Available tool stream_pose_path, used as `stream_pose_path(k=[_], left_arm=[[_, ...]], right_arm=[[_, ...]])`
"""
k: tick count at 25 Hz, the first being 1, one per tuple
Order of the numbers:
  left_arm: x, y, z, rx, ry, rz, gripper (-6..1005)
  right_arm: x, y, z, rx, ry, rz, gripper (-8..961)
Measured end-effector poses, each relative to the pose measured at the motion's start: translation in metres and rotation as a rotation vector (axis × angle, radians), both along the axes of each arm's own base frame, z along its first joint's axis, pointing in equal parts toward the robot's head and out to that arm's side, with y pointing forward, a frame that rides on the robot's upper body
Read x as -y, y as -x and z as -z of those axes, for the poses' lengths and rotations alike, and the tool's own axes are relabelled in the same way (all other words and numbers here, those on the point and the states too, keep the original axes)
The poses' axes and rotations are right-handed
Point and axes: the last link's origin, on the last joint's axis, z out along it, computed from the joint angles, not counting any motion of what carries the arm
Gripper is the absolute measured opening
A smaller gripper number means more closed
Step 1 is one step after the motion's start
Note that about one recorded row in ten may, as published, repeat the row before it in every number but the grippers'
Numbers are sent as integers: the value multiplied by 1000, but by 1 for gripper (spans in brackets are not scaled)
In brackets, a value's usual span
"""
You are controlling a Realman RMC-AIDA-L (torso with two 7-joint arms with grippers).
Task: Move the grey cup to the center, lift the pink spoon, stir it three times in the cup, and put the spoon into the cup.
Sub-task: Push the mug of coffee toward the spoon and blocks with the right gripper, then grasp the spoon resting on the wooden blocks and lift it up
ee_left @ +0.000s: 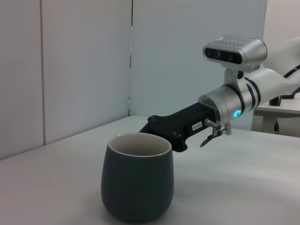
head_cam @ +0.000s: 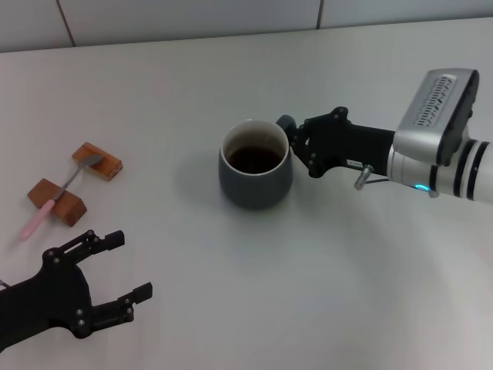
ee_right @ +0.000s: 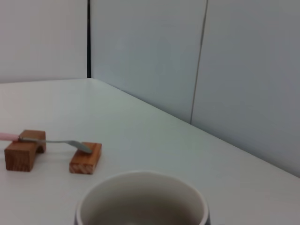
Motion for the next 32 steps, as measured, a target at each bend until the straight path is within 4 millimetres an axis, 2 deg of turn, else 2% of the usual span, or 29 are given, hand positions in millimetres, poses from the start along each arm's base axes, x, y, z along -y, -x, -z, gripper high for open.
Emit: stream_pose_path(k=[19, 27, 32], left_arm=[[1, -1, 1, 1, -14, 12, 791], [0, -1, 1, -1, -16, 11, 788], [0, -1, 1, -1, -17, 11, 785]], right_arm=[[-13, 42, 20, -42, 75, -14, 28], [-11, 36, 17, -56, 66, 0, 29], [-4, 15, -4, -140, -7, 45, 30]])
